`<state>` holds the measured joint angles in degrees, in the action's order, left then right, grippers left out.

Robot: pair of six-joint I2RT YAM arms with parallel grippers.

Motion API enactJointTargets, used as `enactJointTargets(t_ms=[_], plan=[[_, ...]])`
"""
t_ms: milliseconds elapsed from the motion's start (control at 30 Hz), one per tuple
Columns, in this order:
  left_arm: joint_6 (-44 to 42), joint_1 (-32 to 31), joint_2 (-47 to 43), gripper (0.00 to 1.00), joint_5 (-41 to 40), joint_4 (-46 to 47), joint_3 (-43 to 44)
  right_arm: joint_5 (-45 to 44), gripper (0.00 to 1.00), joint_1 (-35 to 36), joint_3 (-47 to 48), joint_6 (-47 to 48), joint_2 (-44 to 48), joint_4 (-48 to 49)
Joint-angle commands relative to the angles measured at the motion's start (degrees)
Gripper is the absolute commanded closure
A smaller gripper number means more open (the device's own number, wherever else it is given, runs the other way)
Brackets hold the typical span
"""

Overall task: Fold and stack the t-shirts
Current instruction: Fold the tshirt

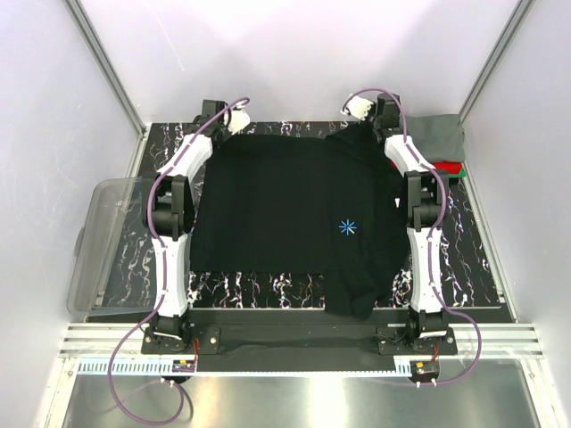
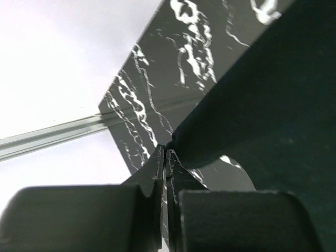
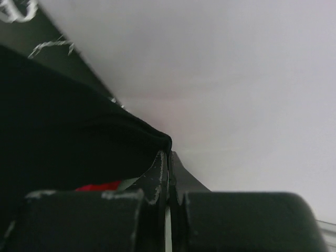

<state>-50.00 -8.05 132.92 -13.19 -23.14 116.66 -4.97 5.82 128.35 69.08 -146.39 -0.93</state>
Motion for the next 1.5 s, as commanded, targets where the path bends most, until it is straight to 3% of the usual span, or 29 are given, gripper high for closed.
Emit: enactJointTargets(t_ms=[0, 900, 1467], plan=[[-0.81, -0.65, -7.15, 1.00, 1.50, 2.48, -2.75, -0.30, 1.00, 0.50, -4.33, 0.61, 11.29, 1.19], [-1.06, 1.46, -11.37, 1.00, 4.14, 3.62, -5.21, -3.20, 1.00, 5.42, -32.90, -1.75, 38.01, -3.73], [-4.84, 1.46, -16.99, 1.00, 8.44, 6.52, -15.58, -5.31, 1.00, 6.74, -46.53, -7.03, 53.48, -12.77]])
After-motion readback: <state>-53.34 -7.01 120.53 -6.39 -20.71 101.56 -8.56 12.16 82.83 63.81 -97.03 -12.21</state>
